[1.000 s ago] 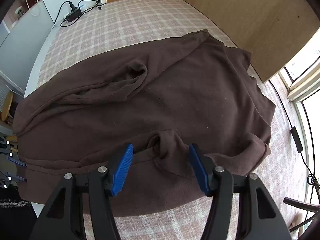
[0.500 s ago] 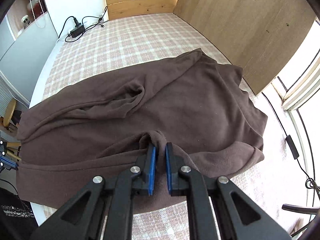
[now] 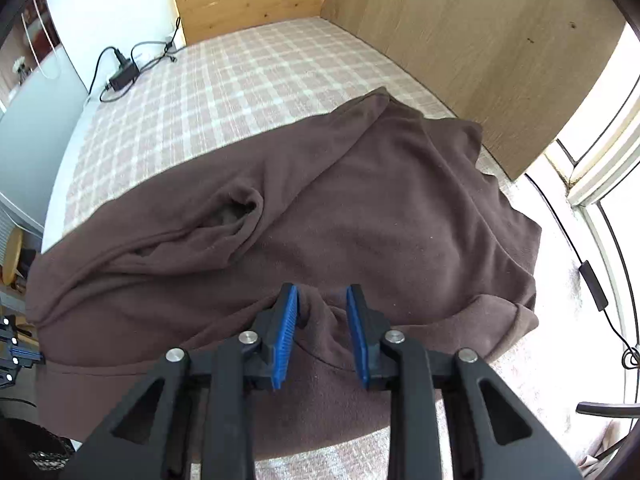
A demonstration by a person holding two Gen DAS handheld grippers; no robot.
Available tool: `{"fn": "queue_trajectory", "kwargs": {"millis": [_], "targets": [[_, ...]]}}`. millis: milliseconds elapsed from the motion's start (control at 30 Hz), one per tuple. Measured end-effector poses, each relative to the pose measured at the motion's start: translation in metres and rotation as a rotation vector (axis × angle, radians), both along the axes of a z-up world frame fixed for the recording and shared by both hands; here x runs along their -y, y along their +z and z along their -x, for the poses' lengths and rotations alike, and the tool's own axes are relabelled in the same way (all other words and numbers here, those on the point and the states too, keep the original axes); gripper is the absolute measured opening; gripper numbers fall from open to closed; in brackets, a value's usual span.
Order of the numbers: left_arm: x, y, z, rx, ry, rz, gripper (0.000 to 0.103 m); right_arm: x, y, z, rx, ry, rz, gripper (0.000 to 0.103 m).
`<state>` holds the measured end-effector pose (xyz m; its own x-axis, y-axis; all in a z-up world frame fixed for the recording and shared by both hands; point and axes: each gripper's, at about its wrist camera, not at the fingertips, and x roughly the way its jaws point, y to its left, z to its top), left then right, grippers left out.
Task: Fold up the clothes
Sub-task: 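Grasp the folded top's middle with the right gripper while the left gripper holds the hem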
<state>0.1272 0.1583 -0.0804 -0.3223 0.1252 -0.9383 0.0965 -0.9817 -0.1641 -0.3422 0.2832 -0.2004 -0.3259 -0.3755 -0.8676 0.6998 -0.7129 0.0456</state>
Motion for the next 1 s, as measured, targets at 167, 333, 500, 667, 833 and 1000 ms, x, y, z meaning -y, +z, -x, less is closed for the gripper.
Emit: {"fn": "queue_trajectory", "kwargs": {"millis": [167,333,500,667,833,1000], "targets": [[0.007,0.009,-0.001,-0.008,0.007,-0.069,0.006,-0.042,0.019,-0.026,0.047,-0.028,0.084,0.043],[-0.005,0.004,0.008,0.012,-0.031,-0.044,0.043,-0.013,-0.028,-0.051,0.011,0.02,-0.02,0.043],[-0.012,-0.011,0.014,0.029,-0.078,-0.008,0.013,0.016,-0.076,-0.075,-0.029,0.068,-0.127,0.046],[0.004,0.008,0.007,-0.01,-0.051,0.0,0.007,-0.001,-0.056,-0.068,-0.003,0.043,-0.101,0.044],[0.026,0.012,0.0,0.018,0.012,0.022,0.013,-0.016,-0.056,-0.053,0.046,-0.009,-0.087,0.044],[0.022,0.033,-0.01,0.0,-0.005,-0.019,0.023,-0.014,-0.045,-0.087,0.06,0.021,-0.018,0.044]]}}
